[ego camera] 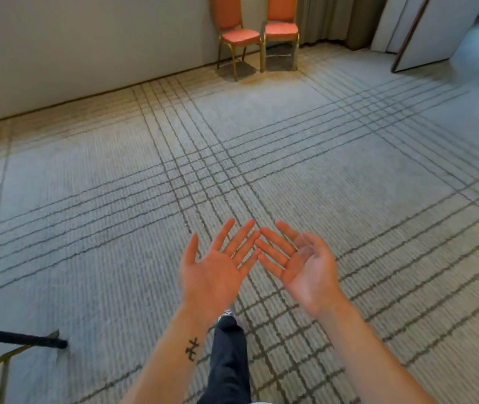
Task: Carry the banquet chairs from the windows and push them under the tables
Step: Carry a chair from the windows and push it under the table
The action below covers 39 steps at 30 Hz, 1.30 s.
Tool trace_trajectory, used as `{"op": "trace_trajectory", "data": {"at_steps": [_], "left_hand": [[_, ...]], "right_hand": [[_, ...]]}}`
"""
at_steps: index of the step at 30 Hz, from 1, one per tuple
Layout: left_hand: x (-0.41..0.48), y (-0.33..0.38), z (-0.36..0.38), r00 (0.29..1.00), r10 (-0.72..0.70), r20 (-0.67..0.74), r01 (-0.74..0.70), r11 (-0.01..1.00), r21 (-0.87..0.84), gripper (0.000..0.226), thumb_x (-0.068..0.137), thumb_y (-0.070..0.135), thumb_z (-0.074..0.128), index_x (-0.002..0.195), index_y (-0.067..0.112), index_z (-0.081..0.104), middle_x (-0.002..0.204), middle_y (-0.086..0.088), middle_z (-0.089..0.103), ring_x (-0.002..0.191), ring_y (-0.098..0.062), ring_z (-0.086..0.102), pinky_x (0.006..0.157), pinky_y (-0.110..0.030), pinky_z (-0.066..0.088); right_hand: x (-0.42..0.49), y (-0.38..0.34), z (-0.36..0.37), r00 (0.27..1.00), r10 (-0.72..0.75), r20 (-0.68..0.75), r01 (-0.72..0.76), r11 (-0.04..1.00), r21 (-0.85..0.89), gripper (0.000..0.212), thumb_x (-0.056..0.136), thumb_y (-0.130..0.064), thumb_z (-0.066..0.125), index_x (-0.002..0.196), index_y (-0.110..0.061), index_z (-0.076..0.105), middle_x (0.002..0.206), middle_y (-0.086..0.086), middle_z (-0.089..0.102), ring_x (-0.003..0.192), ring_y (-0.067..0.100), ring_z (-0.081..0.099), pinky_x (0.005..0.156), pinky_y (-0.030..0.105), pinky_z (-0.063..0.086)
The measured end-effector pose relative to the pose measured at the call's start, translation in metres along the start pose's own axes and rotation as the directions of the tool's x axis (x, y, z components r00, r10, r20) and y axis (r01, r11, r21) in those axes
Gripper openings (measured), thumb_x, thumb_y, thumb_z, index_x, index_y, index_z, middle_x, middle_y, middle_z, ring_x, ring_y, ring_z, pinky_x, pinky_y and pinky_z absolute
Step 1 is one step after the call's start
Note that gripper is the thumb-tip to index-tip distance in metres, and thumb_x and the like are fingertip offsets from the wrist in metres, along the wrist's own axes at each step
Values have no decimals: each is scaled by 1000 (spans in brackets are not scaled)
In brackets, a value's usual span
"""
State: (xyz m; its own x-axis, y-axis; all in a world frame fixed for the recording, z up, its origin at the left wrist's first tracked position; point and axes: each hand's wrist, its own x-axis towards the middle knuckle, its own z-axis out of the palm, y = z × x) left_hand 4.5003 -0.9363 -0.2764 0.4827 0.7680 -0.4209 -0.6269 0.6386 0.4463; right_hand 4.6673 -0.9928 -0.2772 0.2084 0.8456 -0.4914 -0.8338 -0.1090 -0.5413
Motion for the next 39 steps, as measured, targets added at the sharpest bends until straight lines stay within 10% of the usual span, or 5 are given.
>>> {"op": "trace_trajectory", "data": {"at_steps": [39], "left_hand": [[806, 437, 181, 999, 10, -42, -13, 998, -67, 69, 103, 56, 37, 152, 8, 42, 150, -27, 49, 140, -45, 47, 123, -58, 23]], "right_hand": [[840, -299, 374, 991, 93, 92, -99, 993, 58, 50, 103, -34, 41, 143, -5, 53, 138, 21, 63, 127, 36, 61, 109, 49, 44]]}}
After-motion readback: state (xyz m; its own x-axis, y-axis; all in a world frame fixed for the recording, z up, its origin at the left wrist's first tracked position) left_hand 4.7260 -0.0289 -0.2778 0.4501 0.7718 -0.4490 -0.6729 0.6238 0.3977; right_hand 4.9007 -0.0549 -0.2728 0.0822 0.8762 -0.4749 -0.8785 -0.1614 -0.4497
